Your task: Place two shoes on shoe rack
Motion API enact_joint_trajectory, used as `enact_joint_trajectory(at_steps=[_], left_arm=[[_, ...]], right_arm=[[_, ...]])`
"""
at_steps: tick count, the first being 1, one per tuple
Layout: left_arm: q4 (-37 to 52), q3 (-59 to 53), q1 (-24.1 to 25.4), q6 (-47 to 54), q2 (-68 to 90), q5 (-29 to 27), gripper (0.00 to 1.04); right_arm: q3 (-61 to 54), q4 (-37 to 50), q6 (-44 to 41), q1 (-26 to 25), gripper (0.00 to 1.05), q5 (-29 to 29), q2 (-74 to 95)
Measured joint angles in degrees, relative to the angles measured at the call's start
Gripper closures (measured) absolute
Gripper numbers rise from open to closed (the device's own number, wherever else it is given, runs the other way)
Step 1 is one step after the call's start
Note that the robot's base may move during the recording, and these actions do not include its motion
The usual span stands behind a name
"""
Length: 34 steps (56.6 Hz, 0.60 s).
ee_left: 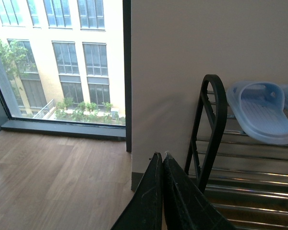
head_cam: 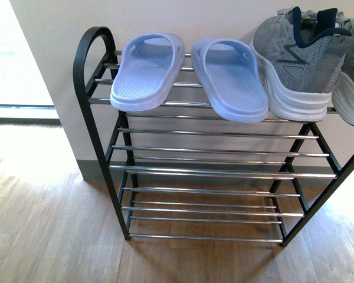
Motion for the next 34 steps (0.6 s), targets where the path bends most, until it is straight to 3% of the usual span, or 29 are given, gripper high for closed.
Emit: enact_joint_trajectory(at_steps=[3, 10, 19, 28, 34], left_arm=[[0.0, 0.0, 0.0, 0.0, 0.0, 0.0, 1.0], [0.0, 0.0, 0.0, 0.0, 0.0, 0.0, 0.71], [0.0, 0.0, 0.0, 0.0, 0.0, 0.0, 0.45], [0.0, 0.0, 0.0, 0.0, 0.0, 0.0, 0.08], [0.0, 0.0, 0.0, 0.2, 0.0, 0.0, 0.1]], right_arm=[[0.0, 0.0, 0.0, 0.0, 0.09, 0.0, 0.0], [0.0, 0.0, 0.0, 0.0, 0.09, 0.0, 0.0], [0.0, 0.0, 0.0, 0.0, 0.09, 0.0, 0.0], [0.0, 0.0, 0.0, 0.0, 0.09, 0.0, 0.0], [0.0, 0.0, 0.0, 0.0, 0.09, 0.0, 0.0]])
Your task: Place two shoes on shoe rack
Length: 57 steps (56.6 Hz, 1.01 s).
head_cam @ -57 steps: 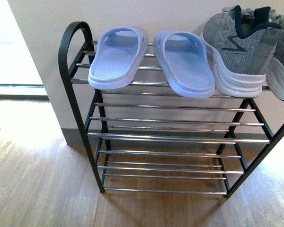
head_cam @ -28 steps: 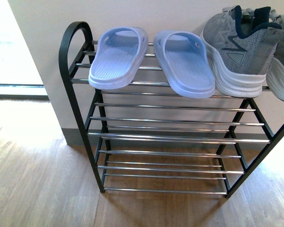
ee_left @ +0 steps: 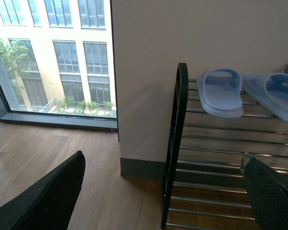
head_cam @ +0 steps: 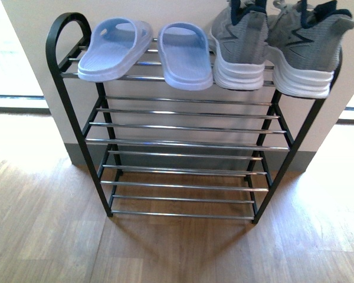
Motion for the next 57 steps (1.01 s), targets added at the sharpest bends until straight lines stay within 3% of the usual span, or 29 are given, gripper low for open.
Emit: enact_joint_trajectory(at_steps=[57], left_arm=[[0.0, 0.0, 0.0, 0.0, 0.0, 0.0, 0.09]], right_arm=[[0.0, 0.0, 0.0, 0.0, 0.09, 0.0, 0.0]])
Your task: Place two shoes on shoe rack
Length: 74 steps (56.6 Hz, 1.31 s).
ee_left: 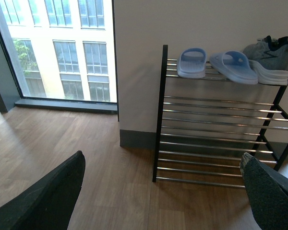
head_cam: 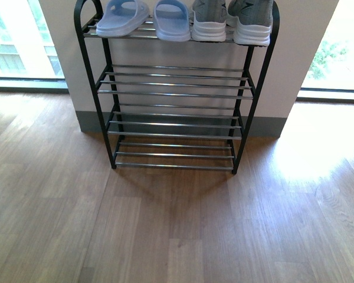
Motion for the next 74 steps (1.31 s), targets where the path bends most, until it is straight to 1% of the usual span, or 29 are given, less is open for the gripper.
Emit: enact_joint_trajectory(at_steps=[74], left_arm=[[0.0, 0.0, 0.0, 0.0, 0.0, 0.0, 0.09]], right_arm=[[0.0, 0.0, 0.0, 0.0, 0.09, 0.0, -0.1]])
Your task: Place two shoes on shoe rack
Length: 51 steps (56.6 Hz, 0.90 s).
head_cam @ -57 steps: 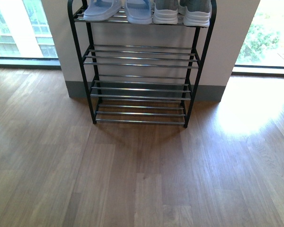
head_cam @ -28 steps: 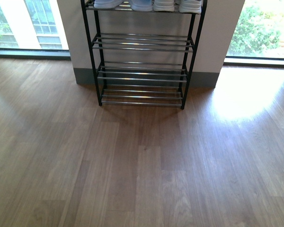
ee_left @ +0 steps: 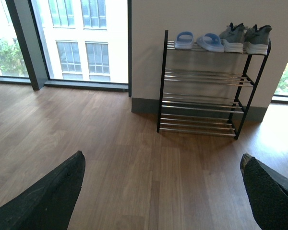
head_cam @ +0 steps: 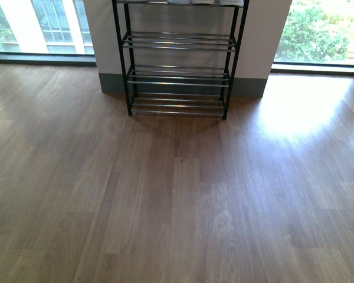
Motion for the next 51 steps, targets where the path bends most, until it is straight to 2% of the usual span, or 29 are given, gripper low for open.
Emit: enact_joint_trajectory(at_steps=[51], left_arm=[[0.0, 0.0, 0.0, 0.0, 0.0, 0.0, 0.09]], right_arm=[[0.0, 0.0, 0.0, 0.0, 0.09, 0.0, 0.0]])
